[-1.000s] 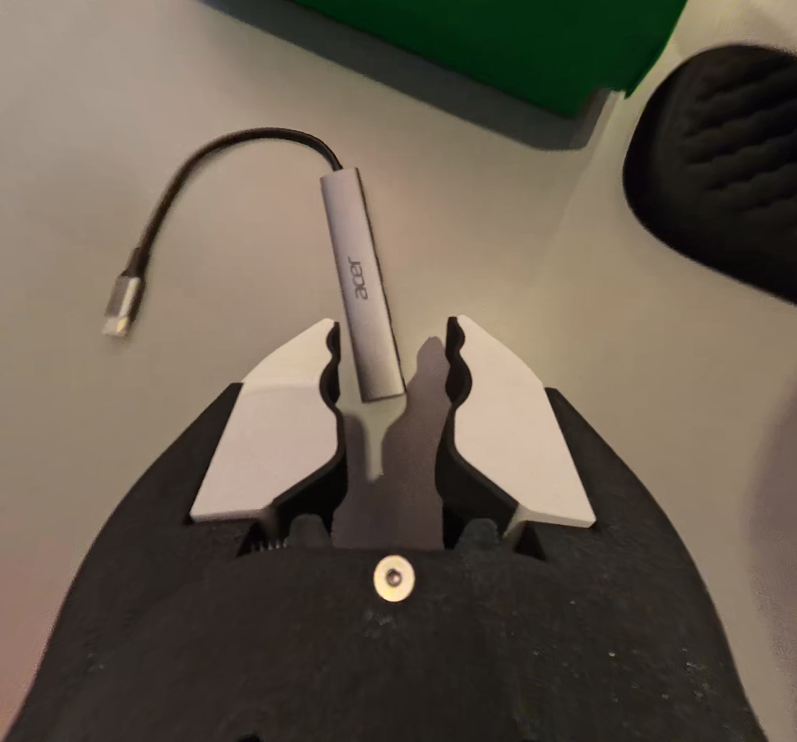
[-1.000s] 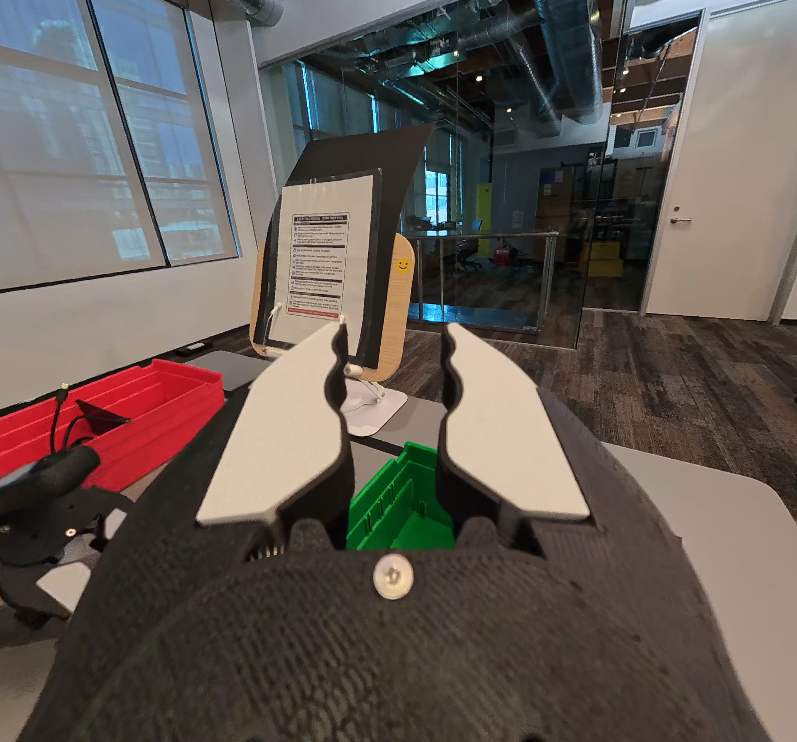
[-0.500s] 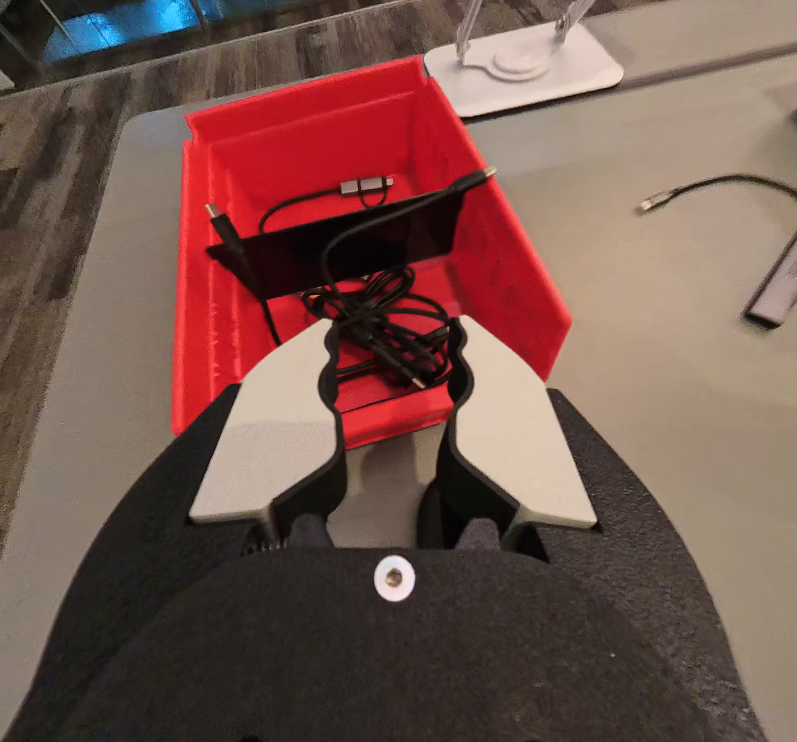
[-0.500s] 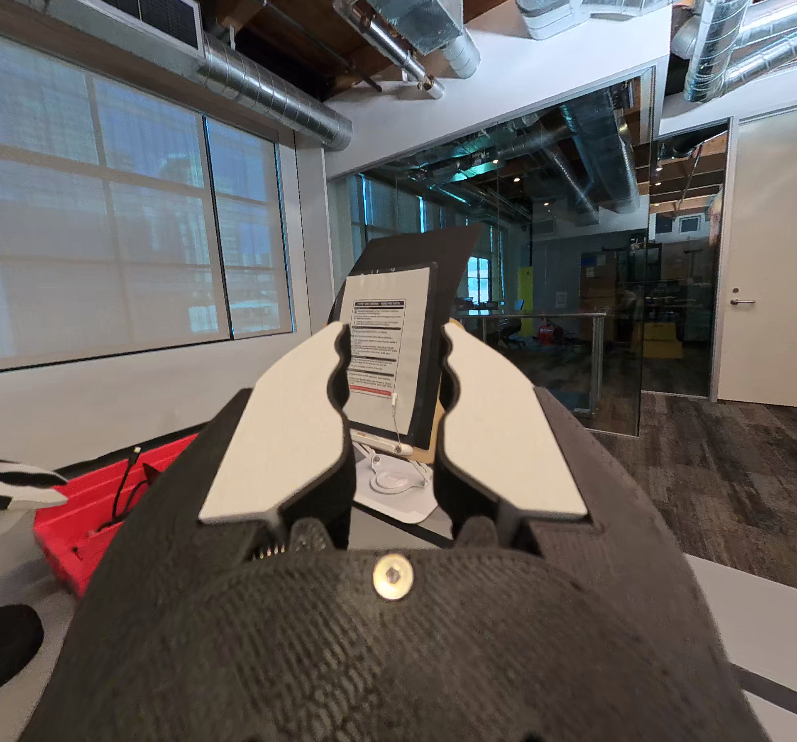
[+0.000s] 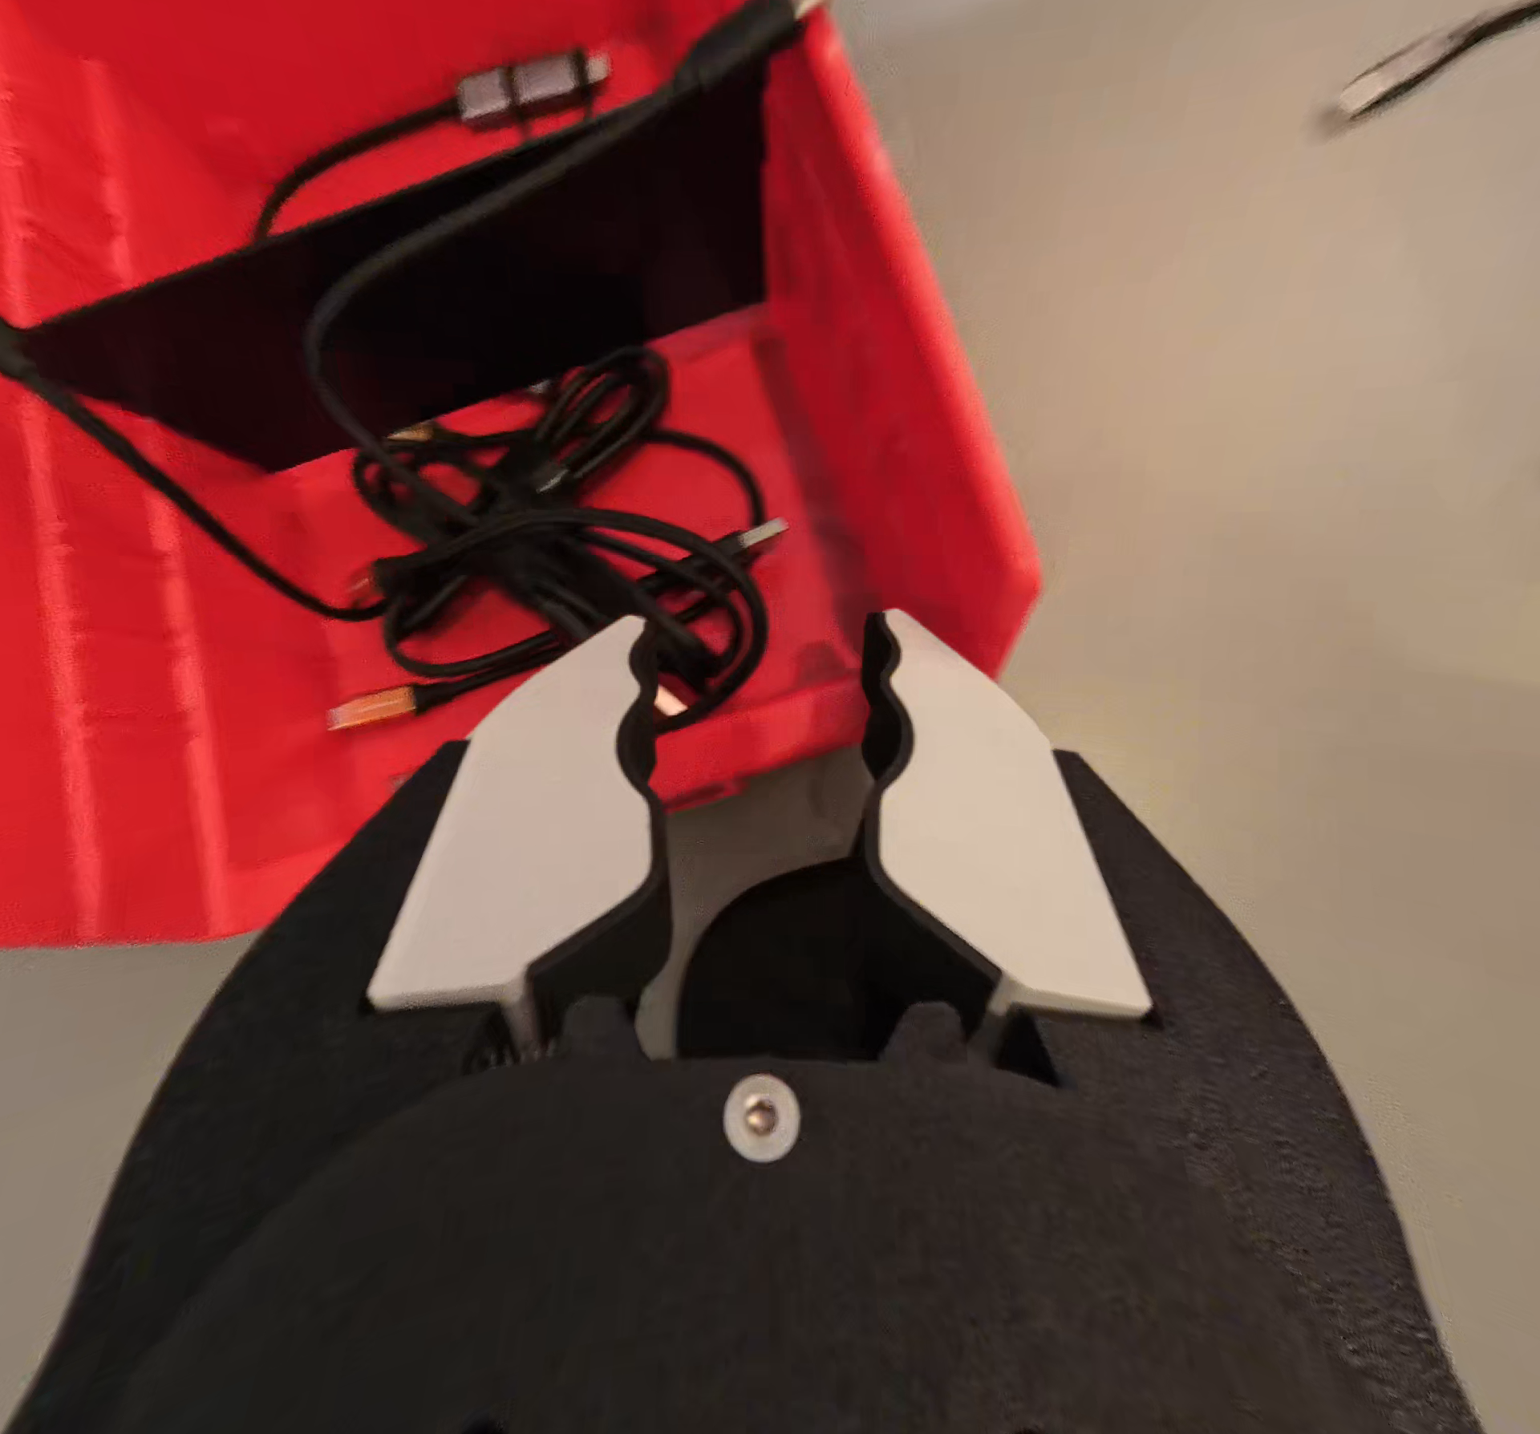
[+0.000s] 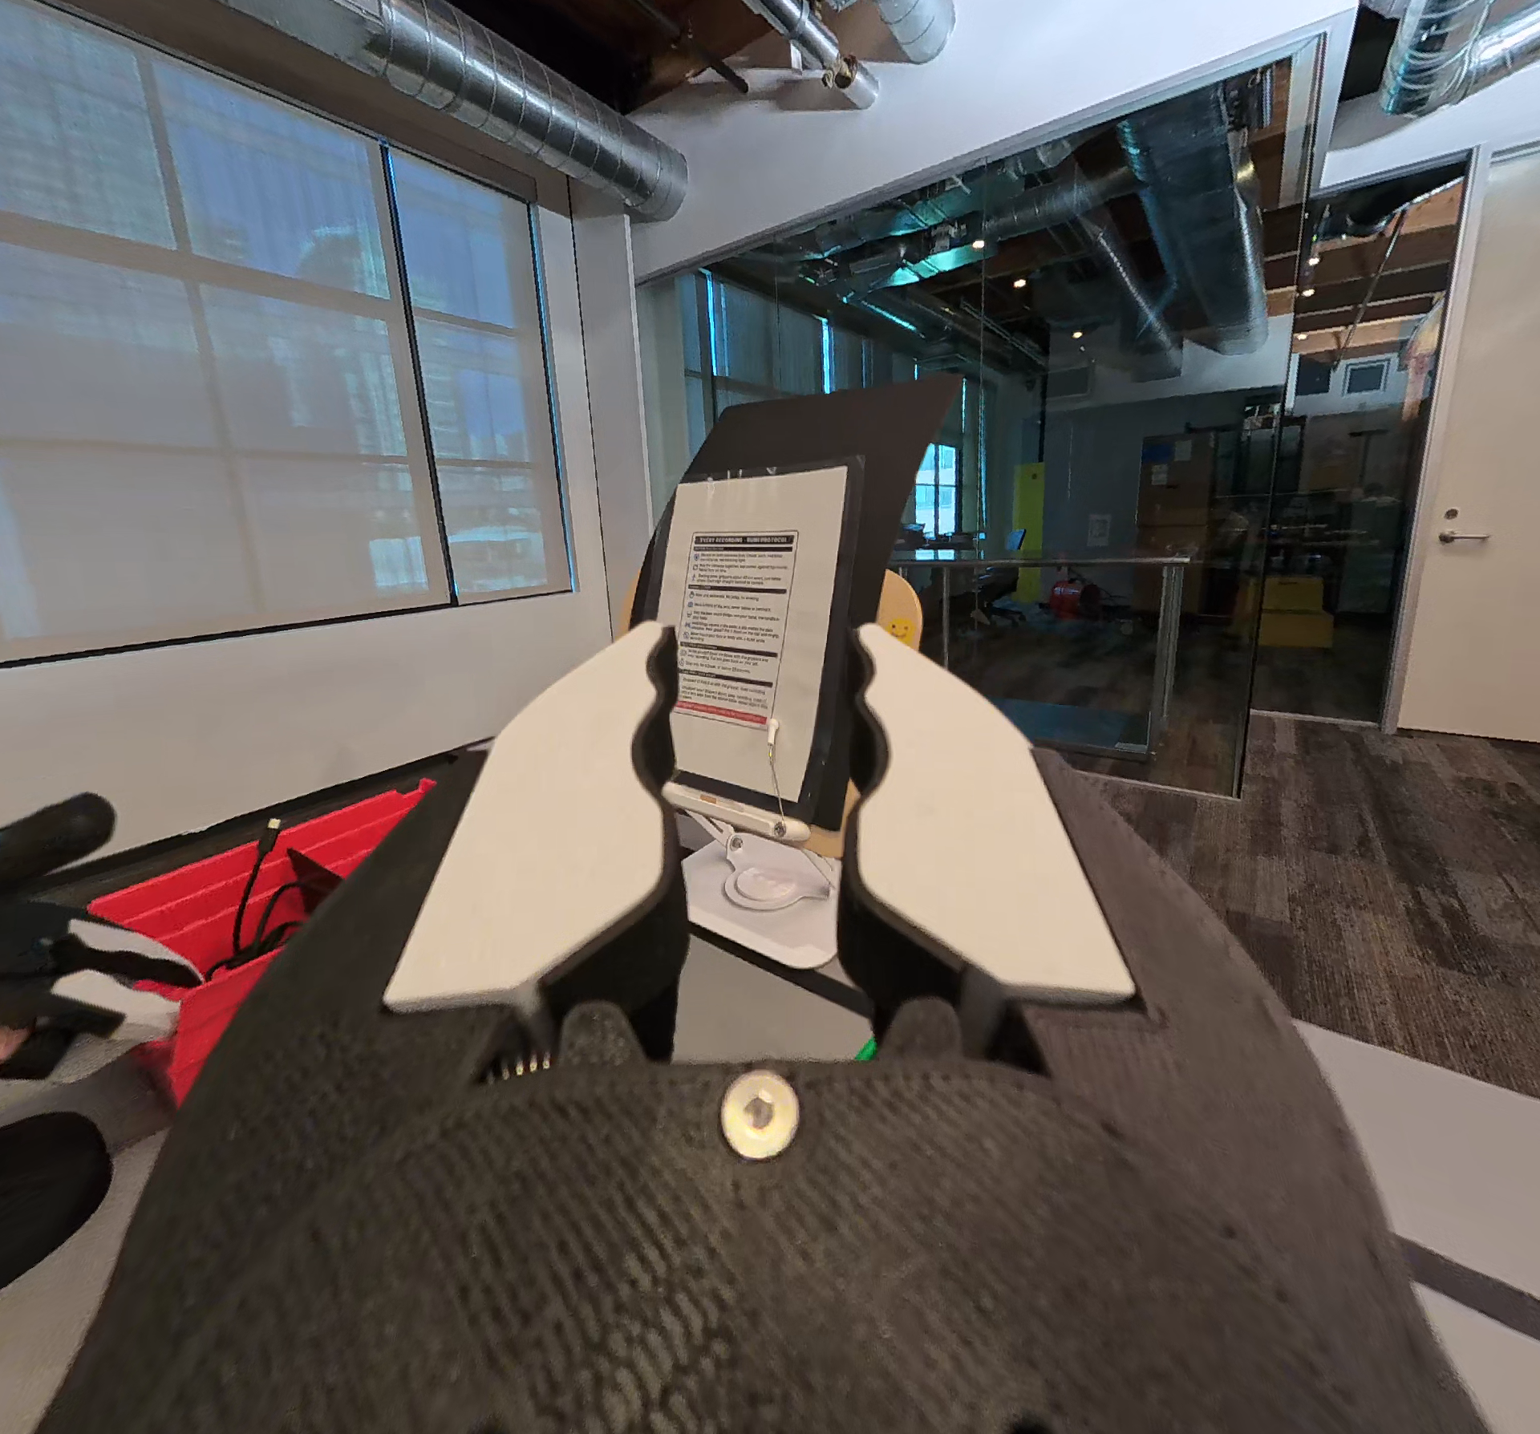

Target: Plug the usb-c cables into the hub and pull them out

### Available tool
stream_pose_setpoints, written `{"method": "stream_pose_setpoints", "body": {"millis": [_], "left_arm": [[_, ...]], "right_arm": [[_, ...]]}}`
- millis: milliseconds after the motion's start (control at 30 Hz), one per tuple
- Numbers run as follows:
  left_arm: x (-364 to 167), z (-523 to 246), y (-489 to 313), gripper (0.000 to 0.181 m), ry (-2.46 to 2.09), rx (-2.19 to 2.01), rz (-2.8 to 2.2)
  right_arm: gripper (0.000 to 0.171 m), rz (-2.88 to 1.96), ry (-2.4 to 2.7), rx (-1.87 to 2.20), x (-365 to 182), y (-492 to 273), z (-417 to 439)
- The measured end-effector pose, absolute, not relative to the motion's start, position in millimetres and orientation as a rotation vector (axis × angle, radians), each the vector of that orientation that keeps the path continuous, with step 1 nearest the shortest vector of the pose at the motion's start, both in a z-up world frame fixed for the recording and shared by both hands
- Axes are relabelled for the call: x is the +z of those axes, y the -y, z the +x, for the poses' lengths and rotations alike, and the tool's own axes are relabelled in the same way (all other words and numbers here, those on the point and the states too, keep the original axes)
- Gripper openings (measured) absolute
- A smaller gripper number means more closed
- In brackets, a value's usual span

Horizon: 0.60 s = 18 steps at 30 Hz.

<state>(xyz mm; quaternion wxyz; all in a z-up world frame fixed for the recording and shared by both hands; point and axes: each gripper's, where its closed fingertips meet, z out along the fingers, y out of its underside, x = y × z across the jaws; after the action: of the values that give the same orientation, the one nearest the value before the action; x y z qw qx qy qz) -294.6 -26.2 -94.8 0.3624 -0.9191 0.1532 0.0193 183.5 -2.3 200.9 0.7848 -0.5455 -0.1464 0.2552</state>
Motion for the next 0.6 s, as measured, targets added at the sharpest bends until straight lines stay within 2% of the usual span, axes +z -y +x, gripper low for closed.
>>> {"method": "stream_pose_setpoints", "body": {"millis": [33,100,133,167,267,400,500,600], "left_arm": [[-99.1,-303.1,24.0,0.044,-0.395,0.169,-2.395],[-104.5,-310.4,19.5,0.031,-0.402,0.285,-2.42],[-108.3,-304.8,19.2,0.009,-0.436,0.247,-2.434],[-110.1,-301.1,20.0,0.004,-0.455,0.218,-2.448],[-88.3,-309.6,25.1,0.004,-0.447,0.273,-2.426],[-3.7,-313.0,42.1,0.004,-0.406,0.228,-2.292],[66.6,-274.6,64.3,0.004,-0.465,-0.02,-2.155],[113.6,-228.2,86.0,0.004,-0.609,-0.175,-2.027]], "right_arm": [[0.039,-1.189,0.313,0.552,199.1,1.6,184.7],[0.039,-1.188,0.314,0.567,198.4,2.4,186.7],[0.039,-1.183,0.311,0.58,198.7,3.2,188.1],[0.039,-1.179,0.304,0.594,199.3,4.0,190.0],[0.039,-1.16,0.288,0.63,202.2,7.3,194.0],[0.038,-1.13,0.298,0.655,208.0,11.8,189.8],[0.039,-1.131,0.366,0.674,210.2,13.9,170.1],[0.039,-1.112,0.549,0.7,211.3,24.0,126.2]]}}
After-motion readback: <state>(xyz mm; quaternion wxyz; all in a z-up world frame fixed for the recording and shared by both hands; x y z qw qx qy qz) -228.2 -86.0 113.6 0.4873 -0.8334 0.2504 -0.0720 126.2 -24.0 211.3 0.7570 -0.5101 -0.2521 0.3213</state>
